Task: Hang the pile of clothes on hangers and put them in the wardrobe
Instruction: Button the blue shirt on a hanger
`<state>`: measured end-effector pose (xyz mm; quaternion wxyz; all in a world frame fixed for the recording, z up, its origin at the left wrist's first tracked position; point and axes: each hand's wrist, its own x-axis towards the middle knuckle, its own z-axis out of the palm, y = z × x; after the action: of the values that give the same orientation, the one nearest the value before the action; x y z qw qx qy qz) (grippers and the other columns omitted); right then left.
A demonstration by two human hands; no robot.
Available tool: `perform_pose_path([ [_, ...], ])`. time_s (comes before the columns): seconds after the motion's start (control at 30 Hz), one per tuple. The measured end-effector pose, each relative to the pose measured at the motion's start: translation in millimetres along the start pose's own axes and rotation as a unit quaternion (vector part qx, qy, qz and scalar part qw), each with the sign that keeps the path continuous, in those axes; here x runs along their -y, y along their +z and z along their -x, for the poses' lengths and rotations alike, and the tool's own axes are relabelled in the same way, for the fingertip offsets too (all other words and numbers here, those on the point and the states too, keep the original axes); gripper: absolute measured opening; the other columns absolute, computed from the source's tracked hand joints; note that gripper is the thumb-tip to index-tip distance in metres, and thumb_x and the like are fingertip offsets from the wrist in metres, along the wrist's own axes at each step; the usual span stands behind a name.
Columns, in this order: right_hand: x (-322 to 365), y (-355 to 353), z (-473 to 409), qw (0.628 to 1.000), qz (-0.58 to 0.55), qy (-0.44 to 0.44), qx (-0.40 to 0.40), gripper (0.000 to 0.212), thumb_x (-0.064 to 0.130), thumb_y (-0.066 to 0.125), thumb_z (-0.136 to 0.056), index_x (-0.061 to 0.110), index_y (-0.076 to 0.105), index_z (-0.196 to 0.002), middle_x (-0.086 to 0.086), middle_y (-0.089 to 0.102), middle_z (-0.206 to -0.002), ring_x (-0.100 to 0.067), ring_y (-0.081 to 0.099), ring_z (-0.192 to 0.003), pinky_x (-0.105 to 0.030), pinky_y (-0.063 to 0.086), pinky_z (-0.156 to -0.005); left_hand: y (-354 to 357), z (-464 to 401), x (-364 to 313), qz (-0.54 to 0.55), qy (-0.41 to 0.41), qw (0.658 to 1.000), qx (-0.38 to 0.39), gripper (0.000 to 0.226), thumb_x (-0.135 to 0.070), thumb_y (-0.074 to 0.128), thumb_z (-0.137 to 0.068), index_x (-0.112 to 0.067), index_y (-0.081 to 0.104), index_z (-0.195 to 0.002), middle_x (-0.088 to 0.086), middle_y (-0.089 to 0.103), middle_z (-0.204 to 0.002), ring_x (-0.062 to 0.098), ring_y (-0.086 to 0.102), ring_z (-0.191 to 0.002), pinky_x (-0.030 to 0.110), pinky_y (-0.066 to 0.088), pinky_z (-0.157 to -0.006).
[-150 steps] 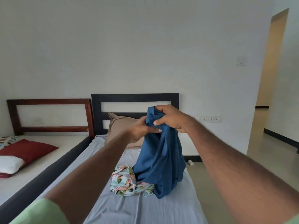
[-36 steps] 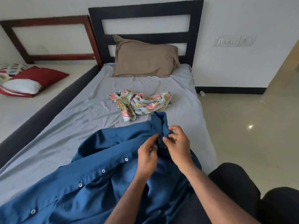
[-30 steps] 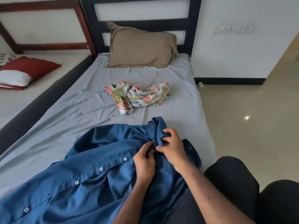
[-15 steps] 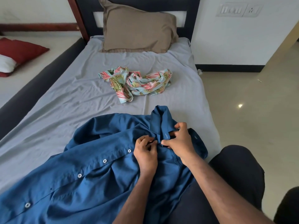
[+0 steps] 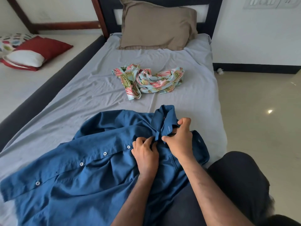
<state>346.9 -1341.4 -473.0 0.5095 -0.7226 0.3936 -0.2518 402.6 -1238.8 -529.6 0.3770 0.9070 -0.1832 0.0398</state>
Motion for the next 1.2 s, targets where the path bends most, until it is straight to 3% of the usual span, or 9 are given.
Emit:
perform_pose_path([
  [0.23, 12.2, -14.4, 1.4, 0.993, -0.080, -0.071, -0.046, 0.037, 0.000, 0.066, -0.093, 0.017, 0.039, -0.110, 0.000, 0.069, -0.082, -0.006, 0.065, -0.069, -0.015, 0.048, -0.063, -11.6, -5.2, -14.9, 0.052, 0.017, 0.995, -0.084, 0.004, -0.026, 0.075, -0.089, -0.023, 0.078, -0.091, -0.008, 0.058, -0.103, 0.016, 0.047, -0.102, 0.047, 0.039, -0.092],
  [0.37, 8.4, -16.1, -0.6, 0.990, -0.128, -0.015, -0.051, 0.048, 0.005, 0.075, -0.086, 0.022, 0.037, -0.110, 0.000, 0.071, -0.081, -0.015, 0.069, -0.071, -0.041, 0.060, -0.073, -13.2, -3.5, -24.6, 0.030, 0.087, 0.992, -0.086, 0.012, -0.032, 0.066, -0.092, -0.027, 0.076, -0.093, -0.011, 0.062, -0.111, 0.012, 0.048, -0.109, 0.034, 0.024, -0.087],
  [0.43, 5.7, -16.9, 1.3, 0.990, -0.135, 0.024, -0.039, 0.065, 0.010, 0.087, -0.072, 0.023, 0.035, -0.108, 0.001, 0.072, -0.085, -0.013, 0.071, -0.075, -0.034, 0.060, -0.075, -6.1, 0.6, -15.8, 0.007, 0.104, 0.994, -0.026, 0.021, -0.022, 0.058, -0.091, -0.025, 0.076, -0.101, -0.009, 0.066, -0.110, 0.016, 0.053, -0.109, 0.034, 0.027, -0.086],
  [0.53, 4.7, -18.2, 5.0, 0.999, -0.009, 0.034, -0.015, 0.065, 0.015, 0.096, -0.059, 0.016, 0.042, -0.095, 0.006, 0.065, -0.082, -0.005, 0.062, -0.071, -0.012, 0.044, -0.061, -0.4, 5.2, 1.8, 0.047, 0.124, 0.991, 0.030, 0.044, -0.003, 0.045, -0.084, -0.016, 0.077, -0.112, 0.000, 0.070, -0.117, 0.022, 0.062, -0.111, 0.040, 0.046, -0.093],
  [0.73, 1.9, -14.0, 9.9, 0.978, 0.191, 0.049, 0.073, 0.048, 0.033, 0.095, -0.058, 0.015, 0.055, -0.075, 0.003, 0.063, -0.074, -0.016, 0.060, -0.071, -0.029, 0.041, -0.060, -3.1, 8.3, 2.7, 0.105, 0.082, 0.991, -0.030, 0.023, 0.001, 0.060, -0.092, -0.009, 0.078, -0.103, 0.003, 0.064, -0.114, 0.007, 0.058, -0.102, 0.006, 0.041, -0.092],
  [0.87, -1.4, -8.8, 8.9, 0.952, 0.292, 0.034, 0.086, 0.039, 0.033, 0.078, -0.086, 0.016, 0.048, -0.067, 0.000, 0.059, -0.075, -0.026, 0.061, -0.083, -0.029, 0.037, -0.066, -0.8, 5.4, 11.1, 0.143, 0.053, 0.987, -0.057, 0.010, -0.002, 0.076, -0.084, -0.007, 0.076, -0.093, 0.004, 0.057, -0.109, 0.018, 0.061, -0.094, 0.020, 0.052, -0.082],
  [1.0, -1.1, -9.2, 7.2, 0.981, 0.186, 0.014, 0.046, 0.051, 0.025, 0.067, -0.093, 0.011, 0.035, -0.055, -0.001, 0.041, -0.052, -0.022, 0.042, -0.055, -0.034, 0.030, -0.052, -2.3, 0.5, 18.3, 0.166, 0.049, 0.983, -0.062, 0.010, -0.004, 0.070, -0.084, -0.008, 0.077, -0.091, -0.001, 0.062, -0.102, 0.014, 0.065, -0.088, 0.033, 0.059, -0.075],
  [1.13, 5.5, -10.6, 6.8, 0.996, 0.087, 0.007, 0.027, 0.047, 0.029, 0.059, -0.099, 0.012, 0.037, -0.061, 0.001, 0.043, -0.056, -0.016, 0.039, -0.053, -0.033, 0.033, -0.053, -7.2, 0.5, 17.0, 0.107, 0.065, 0.992, -0.006, 0.014, 0.000, 0.076, -0.083, -0.008, 0.079, -0.094, -0.003, 0.059, -0.104, 0.011, 0.060, -0.091, 0.019, 0.050, -0.086],
  [1.2, 8.6, -11.7, 7.6, 0.999, 0.028, 0.024, 0.018, 0.045, 0.030, 0.054, -0.102, 0.013, 0.037, -0.064, 0.003, 0.041, -0.057, -0.013, 0.036, -0.053, -0.032, 0.034, -0.055, -11.6, -1.6, 13.1, 0.111, 0.047, 0.993, 0.008, 0.012, -0.001, 0.077, -0.081, -0.012, 0.078, -0.086, -0.006, 0.058, -0.102, 0.009, 0.059, -0.089, 0.026, 0.051, -0.086],
])
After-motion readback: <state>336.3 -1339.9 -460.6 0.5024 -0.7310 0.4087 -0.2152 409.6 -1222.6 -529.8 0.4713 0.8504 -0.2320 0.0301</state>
